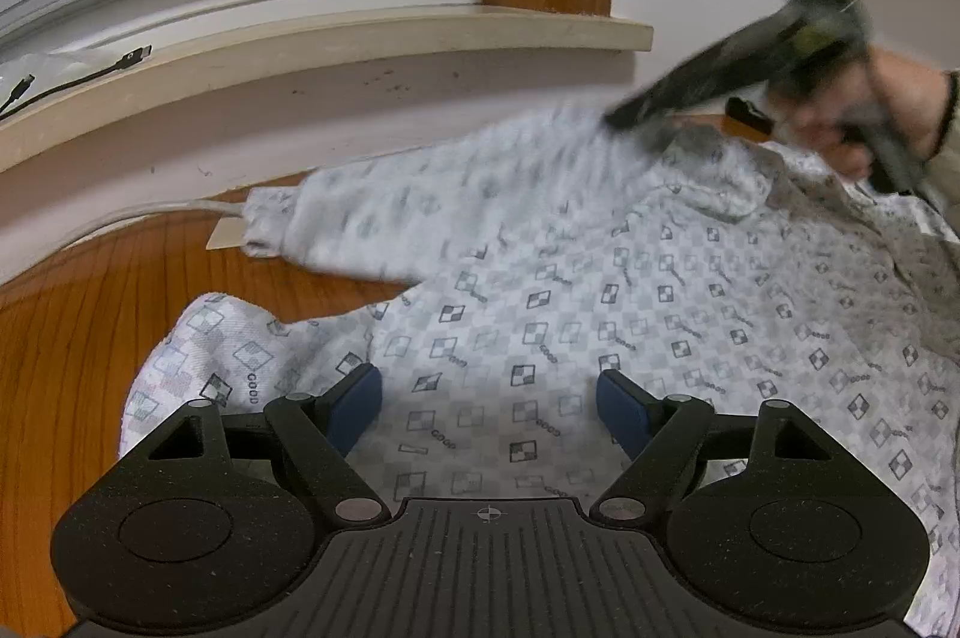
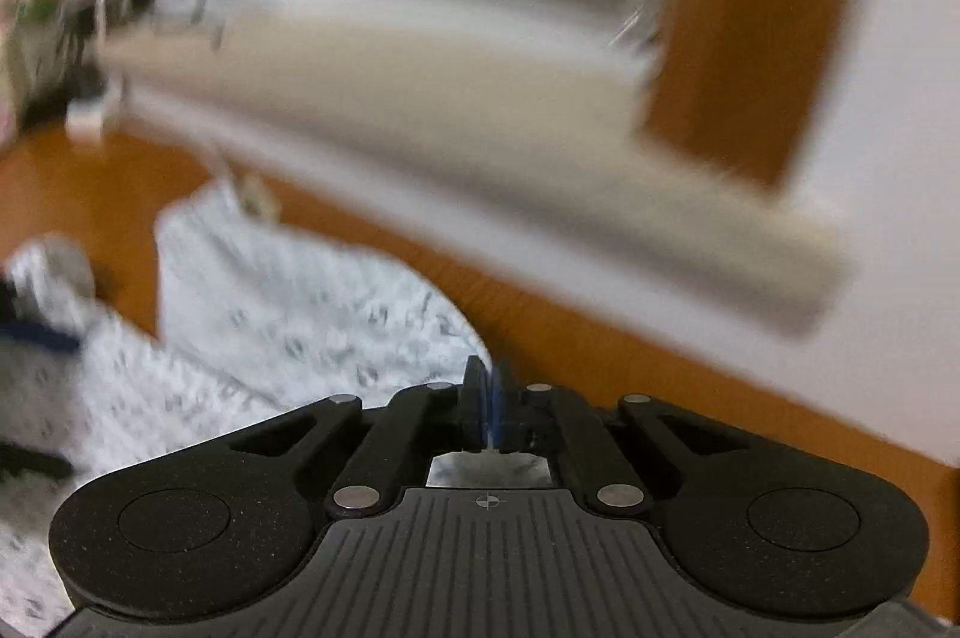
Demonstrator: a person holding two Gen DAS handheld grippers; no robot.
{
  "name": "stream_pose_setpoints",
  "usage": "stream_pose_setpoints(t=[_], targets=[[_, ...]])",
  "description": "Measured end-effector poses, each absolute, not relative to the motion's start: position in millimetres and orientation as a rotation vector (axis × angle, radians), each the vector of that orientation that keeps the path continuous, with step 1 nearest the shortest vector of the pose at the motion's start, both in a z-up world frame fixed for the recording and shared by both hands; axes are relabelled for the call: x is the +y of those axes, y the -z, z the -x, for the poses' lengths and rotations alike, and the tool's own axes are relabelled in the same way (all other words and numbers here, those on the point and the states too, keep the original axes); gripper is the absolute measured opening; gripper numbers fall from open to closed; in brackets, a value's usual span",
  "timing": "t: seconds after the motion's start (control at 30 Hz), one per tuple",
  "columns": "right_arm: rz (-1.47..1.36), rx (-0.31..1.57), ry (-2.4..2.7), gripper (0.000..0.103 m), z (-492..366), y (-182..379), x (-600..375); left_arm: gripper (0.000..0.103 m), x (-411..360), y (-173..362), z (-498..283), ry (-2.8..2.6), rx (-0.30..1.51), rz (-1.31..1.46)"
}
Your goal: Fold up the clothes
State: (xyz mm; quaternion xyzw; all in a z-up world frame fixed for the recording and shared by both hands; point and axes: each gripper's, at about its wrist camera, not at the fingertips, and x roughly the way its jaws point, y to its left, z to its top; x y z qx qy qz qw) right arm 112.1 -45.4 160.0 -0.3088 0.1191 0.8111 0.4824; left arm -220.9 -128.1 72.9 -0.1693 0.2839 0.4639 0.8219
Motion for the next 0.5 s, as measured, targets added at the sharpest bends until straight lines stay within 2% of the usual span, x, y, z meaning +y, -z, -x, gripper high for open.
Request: stream_pose_setpoints(t=[0.23,0.33,0.5], targets=[[0.482,0.123,-1.656,0.002,-202,-224,-115,0.083,-129,-74,221,-0.981,0.606,0.362],[0.509,0.172,-1.577,0.002,-236,-219,-137,0.083,-130,-75,219,-0.966,0.608,0.358],[0.638,0.29,-1.54,0.013,-256,-183,-149,0.085,-130,-75,218,-0.965,0.616,0.351]])
